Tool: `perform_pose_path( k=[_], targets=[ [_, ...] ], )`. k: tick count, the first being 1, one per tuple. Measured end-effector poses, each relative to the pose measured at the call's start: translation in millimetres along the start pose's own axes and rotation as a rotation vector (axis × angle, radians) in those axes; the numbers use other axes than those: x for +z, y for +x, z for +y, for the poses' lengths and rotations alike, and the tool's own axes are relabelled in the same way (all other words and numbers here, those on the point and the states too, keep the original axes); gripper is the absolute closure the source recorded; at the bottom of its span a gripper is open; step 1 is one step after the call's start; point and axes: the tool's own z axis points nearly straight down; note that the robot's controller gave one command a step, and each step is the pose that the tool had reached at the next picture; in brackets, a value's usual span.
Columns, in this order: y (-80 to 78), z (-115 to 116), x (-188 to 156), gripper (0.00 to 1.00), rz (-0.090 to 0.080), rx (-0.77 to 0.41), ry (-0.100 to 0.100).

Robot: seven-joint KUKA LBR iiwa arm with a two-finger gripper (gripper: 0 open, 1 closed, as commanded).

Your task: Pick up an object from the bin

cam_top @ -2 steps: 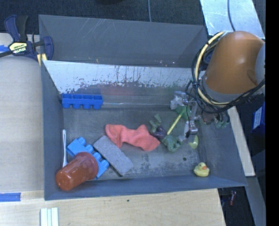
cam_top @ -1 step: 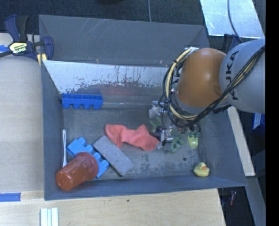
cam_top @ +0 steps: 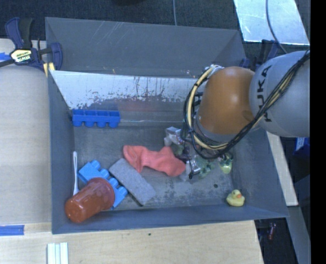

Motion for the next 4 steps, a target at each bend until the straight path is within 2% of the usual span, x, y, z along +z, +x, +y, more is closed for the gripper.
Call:
perform_pose_path(
  k=[1, 2, 4],
  targets=[
    [-22.2, 9, 14, 0.0, -0.002, 0.002, -0.001],
    [-83.7, 23, 30, 1.0, -0.006, 0.244, -0.001],
    [-82.6, 24, 28, 1.0, -0.005, 0.253, 0.0]
  ],
)
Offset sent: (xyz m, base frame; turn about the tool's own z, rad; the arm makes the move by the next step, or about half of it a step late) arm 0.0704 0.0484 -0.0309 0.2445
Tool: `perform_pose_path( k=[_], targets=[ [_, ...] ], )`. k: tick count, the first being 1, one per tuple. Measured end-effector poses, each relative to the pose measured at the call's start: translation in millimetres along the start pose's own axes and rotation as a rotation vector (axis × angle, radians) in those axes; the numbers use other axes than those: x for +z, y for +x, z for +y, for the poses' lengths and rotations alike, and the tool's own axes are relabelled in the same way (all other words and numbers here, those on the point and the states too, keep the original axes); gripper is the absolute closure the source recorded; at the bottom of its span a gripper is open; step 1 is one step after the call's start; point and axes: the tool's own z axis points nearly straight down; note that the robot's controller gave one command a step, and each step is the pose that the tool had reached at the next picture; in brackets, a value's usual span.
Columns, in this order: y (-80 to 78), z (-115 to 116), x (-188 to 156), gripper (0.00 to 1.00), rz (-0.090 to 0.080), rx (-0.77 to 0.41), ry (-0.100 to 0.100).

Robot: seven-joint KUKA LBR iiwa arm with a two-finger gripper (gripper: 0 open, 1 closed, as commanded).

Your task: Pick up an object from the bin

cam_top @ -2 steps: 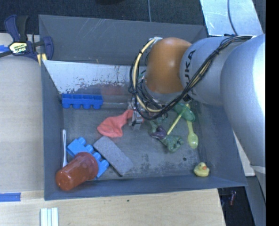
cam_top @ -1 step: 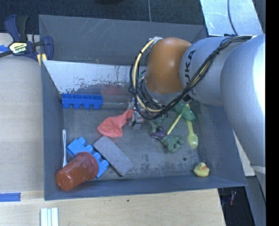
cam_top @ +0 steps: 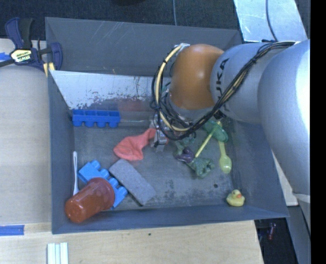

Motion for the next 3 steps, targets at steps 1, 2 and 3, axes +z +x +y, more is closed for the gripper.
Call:
perform_pose_path(
  k=[1, 2, 3],
  targets=[
    [6.3, -32, 0, 1.0, -0.003, -0.181, -0.001],
    [19.0, -27, -64, 1.0, 0.001, -0.26, -0.002],
    [9.1, -23, -97, 1.0, -0.002, 0.021, 0.0]
  ],
)
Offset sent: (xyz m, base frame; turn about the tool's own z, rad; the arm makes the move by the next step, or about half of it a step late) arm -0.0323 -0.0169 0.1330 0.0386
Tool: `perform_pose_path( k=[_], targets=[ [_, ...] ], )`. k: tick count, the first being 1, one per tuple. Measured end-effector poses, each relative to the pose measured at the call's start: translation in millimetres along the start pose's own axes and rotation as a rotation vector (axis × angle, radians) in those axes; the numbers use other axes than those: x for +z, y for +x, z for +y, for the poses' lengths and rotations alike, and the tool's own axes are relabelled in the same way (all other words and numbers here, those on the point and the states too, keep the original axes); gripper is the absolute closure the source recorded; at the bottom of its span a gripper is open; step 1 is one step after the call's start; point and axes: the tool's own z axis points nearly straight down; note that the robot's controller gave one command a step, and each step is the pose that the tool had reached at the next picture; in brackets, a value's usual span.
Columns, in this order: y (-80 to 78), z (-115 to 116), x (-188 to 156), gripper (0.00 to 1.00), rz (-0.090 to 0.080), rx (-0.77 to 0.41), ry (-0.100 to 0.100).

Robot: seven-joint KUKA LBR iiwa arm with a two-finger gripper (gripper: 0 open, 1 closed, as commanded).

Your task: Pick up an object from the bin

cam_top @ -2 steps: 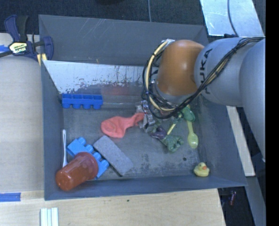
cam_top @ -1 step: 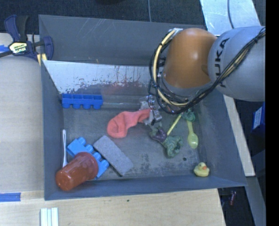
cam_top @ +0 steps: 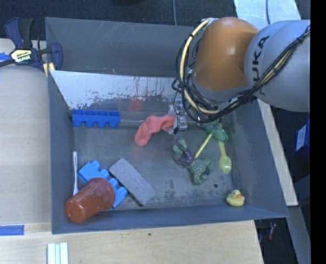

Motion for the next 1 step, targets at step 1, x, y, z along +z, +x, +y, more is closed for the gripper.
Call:
perform_pose_path(
  k=[1],
  targets=[
    [4.6, -25.3, -73.5, 1.0, 0.0, -0.324, 0.0]
  ],
)
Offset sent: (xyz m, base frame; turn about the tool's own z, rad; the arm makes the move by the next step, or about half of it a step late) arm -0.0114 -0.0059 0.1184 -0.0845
